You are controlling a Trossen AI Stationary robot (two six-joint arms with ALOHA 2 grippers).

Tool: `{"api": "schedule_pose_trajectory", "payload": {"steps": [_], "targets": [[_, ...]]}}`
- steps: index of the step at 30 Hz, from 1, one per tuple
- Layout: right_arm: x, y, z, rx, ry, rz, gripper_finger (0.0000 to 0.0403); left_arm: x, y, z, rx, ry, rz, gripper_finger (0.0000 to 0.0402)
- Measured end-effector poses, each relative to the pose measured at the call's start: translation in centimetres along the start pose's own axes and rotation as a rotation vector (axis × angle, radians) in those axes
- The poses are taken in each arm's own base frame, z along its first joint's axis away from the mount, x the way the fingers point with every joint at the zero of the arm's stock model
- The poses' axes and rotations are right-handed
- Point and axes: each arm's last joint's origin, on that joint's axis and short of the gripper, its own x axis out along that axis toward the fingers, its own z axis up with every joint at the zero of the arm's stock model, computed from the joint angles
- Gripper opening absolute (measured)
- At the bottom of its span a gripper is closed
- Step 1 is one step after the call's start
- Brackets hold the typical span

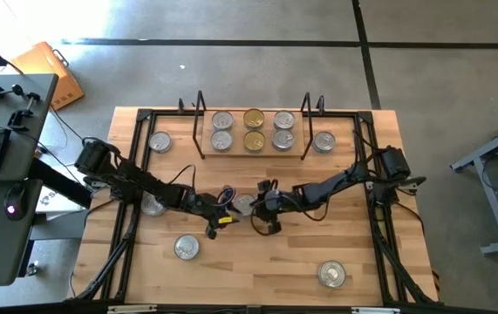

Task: Stack canned seafood by type on shelf
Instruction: Stack the blue tuna can on top of the blue tuna can on the shelf

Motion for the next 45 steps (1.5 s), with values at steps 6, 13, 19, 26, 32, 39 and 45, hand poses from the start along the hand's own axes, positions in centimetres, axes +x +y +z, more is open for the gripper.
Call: {"api": "schedule_pose_trajectory", "payload": {"steps": [6, 13, 19, 26, 32, 39, 45], "targets": [[-0.9, -0.6, 0.9, 0.038, -0.045, -0.011, 0.0165, 1.2, 0.1, -1.8, -0.014, 0.087, 0.004, 0.0153], [-3.6, -0.4, 3.0, 0.088, -0.124, 0.01, 0.0165, 1.8, 0.1, -2.4, -0.069, 0.094, -0.018, 0.0089], [-3.9, 1.5, 3.3, -0.045, -0.13, 0.107, 0.0165, 1.7, 0.8, -2.3, -0.178, 0.039, -0.039, 0.0009], [-4.1, 1.8, 3.1, -0.071, -0.062, -0.015, 0.0168, 0.7, 2.5, -1.6, -0.319, -0.035, -0.02, 0.0002], [-4.0, 1.4, 2.8, -0.126, -0.03, -0.044, 0.0208, 0.1, 4.0, -1.4, -0.473, -0.099, -0.044, 0.0001], [-2.7, 0.9, 1.8, -0.153, 0.03, -0.135, 0.026, 0.0, 4.5, -1.4, -0.501, -0.121, -0.046, 0.0001], [-0.4, 1.8, 1.0, -0.223, 0.015, -0.201, 0.0263, 0.0, 4.6, -1.1, -0.502, -0.145, -0.039, 0.0]]}}
